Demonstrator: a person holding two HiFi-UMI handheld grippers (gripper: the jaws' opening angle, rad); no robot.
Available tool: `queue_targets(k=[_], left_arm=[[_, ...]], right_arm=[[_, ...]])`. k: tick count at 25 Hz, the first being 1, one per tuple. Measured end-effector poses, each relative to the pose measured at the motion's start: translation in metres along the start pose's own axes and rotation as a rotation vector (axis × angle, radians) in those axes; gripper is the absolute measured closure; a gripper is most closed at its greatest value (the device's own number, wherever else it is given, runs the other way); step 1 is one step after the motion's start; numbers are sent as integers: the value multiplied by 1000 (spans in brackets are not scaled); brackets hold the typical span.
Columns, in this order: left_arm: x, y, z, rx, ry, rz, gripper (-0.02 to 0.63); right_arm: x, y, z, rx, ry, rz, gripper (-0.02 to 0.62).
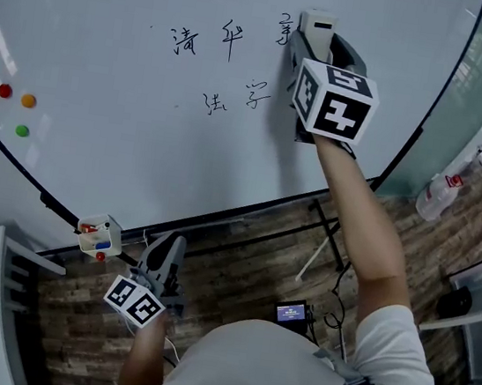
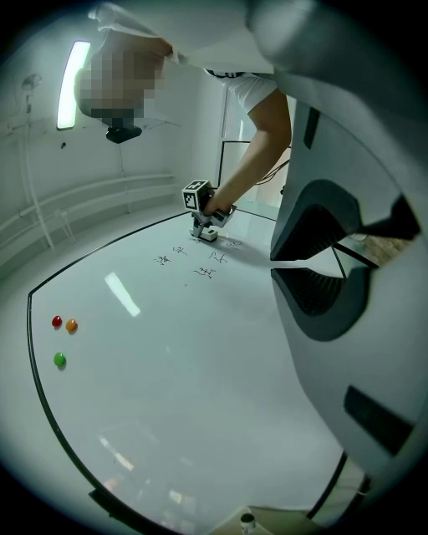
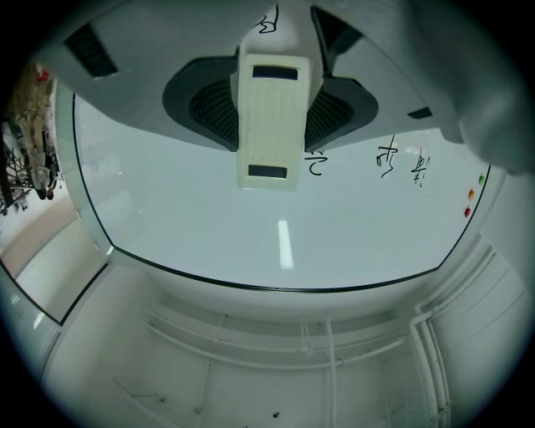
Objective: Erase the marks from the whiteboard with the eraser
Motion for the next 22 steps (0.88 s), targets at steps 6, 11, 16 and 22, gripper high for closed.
queue_targets(k=[6,11,16,22], left_arm=[[0,1,0,-5,-2,-7,588],[2,1,0,-8,0,-22,589],[-1,1,1,-13,8,-24,588],[-11,3,3,-14,20,-22,588]], right_arm=[[-1,9,2,-1,3,3,336],[-2,25,2,-13,6,29,336],[-3,37,2,-27,1,38,336],[-6,58,1,-35,-3,65,336]])
Point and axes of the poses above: the fingertips, and each gripper's own axes: x forward along the fingers, y to its left, z out of its top, the point moved 8 cm from there along -x, backward along the fingers, and after that the axes turned 9 degrees about -y, right-handed, at the moved point
